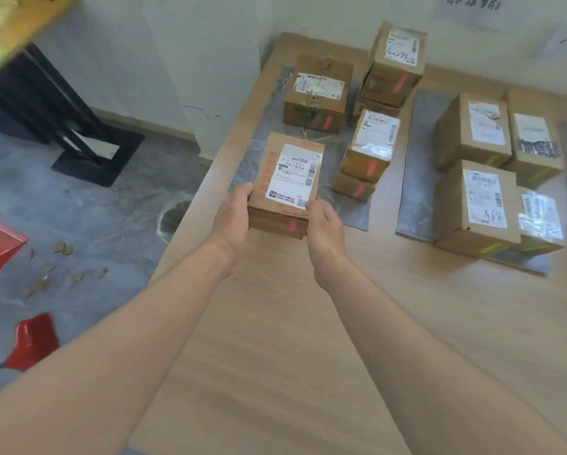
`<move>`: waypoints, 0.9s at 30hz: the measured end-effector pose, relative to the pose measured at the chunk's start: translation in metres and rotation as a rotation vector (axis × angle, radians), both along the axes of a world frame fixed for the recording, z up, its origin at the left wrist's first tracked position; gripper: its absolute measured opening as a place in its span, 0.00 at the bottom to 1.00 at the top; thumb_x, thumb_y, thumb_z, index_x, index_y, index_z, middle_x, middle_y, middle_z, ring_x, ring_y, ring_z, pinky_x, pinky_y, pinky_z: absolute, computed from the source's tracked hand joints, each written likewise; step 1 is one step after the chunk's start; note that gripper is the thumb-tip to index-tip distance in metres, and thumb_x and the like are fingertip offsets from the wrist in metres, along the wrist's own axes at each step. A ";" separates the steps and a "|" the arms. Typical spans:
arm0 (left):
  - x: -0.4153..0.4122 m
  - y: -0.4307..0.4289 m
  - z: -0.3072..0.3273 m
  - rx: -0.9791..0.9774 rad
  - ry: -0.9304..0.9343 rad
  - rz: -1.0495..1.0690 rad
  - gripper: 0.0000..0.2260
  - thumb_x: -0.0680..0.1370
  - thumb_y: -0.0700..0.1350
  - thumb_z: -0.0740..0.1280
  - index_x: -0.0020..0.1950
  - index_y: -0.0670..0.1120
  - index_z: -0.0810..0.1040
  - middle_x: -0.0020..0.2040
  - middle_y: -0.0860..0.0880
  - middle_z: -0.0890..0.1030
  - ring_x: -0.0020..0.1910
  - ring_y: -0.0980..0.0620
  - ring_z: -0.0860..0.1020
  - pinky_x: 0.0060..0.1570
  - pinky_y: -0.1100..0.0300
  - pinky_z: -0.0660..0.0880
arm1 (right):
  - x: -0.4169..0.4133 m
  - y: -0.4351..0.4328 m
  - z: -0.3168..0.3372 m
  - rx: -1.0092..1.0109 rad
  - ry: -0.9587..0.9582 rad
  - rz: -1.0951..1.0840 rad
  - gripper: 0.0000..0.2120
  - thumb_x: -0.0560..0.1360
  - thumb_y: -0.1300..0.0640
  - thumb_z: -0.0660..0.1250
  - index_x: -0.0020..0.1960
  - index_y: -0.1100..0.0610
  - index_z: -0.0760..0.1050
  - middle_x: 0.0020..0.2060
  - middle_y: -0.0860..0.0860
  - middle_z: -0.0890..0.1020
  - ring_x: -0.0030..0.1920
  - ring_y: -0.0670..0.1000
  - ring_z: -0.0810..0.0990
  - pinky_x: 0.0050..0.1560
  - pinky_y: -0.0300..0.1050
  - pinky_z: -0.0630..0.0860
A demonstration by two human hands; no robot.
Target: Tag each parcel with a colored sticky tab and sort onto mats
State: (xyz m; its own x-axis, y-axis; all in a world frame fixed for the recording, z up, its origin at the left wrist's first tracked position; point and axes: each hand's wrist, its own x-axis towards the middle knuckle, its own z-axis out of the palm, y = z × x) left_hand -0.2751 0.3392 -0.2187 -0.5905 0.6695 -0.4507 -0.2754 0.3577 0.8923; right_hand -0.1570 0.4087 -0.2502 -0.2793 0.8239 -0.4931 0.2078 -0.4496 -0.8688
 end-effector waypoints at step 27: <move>-0.056 0.136 -0.072 0.079 -0.158 -0.057 0.12 0.84 0.48 0.57 0.51 0.51 0.80 0.40 0.60 0.85 0.51 0.58 0.81 0.52 0.64 0.76 | -0.046 0.093 -0.057 0.039 0.017 -0.212 0.08 0.83 0.51 0.60 0.55 0.43 0.77 0.51 0.36 0.81 0.50 0.29 0.77 0.55 0.35 0.71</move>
State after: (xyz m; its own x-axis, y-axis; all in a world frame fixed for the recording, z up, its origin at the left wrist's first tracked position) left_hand -0.3315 0.4750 -0.2904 -0.4766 0.7370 -0.4793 -0.3957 0.3070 0.8655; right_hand -0.2029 0.5018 -0.3069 -0.1056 0.8833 -0.4568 0.0975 -0.4479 -0.8887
